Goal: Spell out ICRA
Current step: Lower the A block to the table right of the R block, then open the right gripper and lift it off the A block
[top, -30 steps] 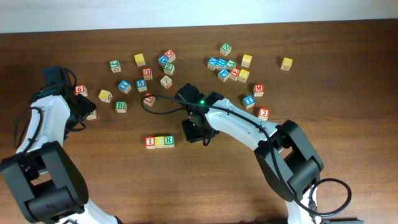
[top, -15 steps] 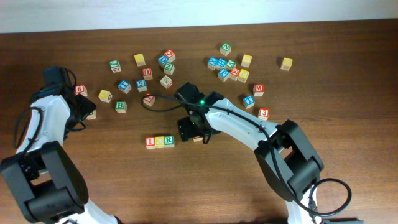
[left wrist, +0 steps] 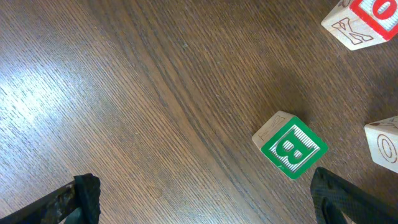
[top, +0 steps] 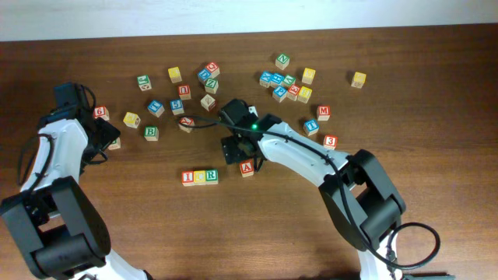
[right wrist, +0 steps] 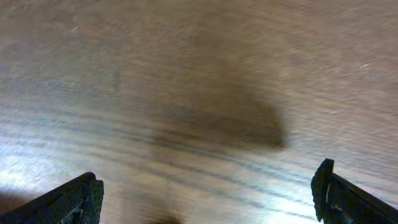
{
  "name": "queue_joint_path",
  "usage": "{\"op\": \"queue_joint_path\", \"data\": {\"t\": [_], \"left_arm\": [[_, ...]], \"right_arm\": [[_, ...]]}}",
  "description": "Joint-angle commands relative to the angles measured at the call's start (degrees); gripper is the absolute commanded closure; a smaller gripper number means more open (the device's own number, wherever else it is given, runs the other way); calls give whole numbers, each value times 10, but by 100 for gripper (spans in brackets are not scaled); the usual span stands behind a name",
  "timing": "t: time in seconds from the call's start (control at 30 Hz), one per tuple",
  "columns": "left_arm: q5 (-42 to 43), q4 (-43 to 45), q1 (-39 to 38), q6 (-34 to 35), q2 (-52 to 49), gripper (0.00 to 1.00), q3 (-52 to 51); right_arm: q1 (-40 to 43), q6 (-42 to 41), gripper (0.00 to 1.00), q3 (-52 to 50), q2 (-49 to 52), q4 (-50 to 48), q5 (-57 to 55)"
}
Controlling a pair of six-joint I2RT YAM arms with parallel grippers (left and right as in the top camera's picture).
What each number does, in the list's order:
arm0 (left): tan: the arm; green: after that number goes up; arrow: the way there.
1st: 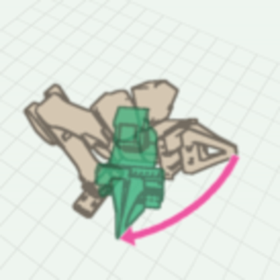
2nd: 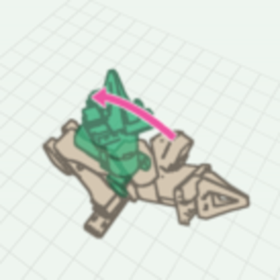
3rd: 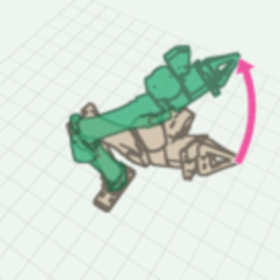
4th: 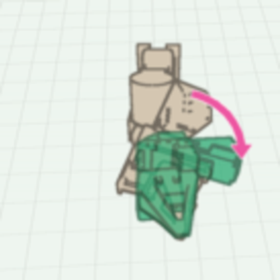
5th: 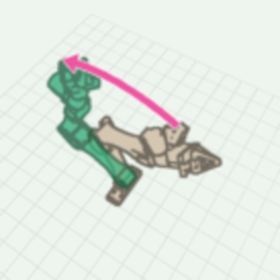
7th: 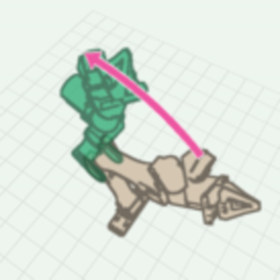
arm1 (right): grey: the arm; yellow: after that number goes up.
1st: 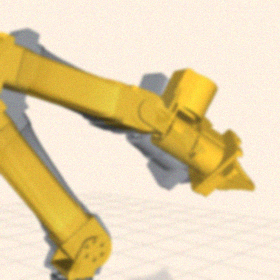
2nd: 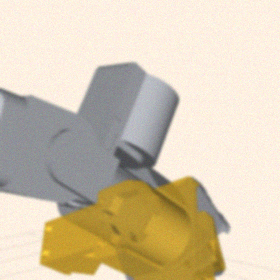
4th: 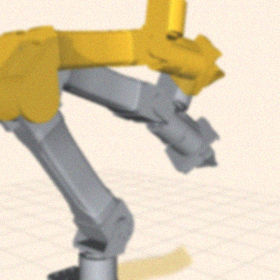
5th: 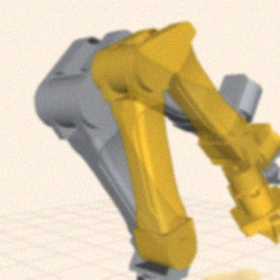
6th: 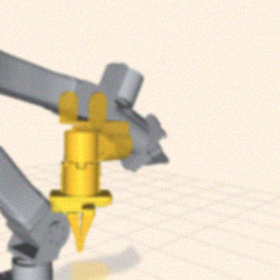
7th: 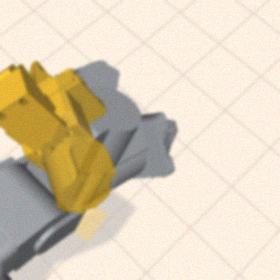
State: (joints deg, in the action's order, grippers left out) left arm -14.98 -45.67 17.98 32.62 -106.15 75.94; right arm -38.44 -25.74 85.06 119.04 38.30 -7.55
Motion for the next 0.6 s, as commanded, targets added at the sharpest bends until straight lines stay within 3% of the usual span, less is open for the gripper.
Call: {"op": "queue_joint_path", "data": {"t": [0.0,0.5,0.57], "left_arm": [[-2,0,1,2,13,1,-2],[-2,0,1,2,13,1,-2],[-2,0,1,2,13,0,-2]], "right_arm": [[18,-3,2,-3,-5,-5,-19],[30,-2,0,-3,-5,14,-20],[32,-2,21,-3,-5,15,-20]]}}
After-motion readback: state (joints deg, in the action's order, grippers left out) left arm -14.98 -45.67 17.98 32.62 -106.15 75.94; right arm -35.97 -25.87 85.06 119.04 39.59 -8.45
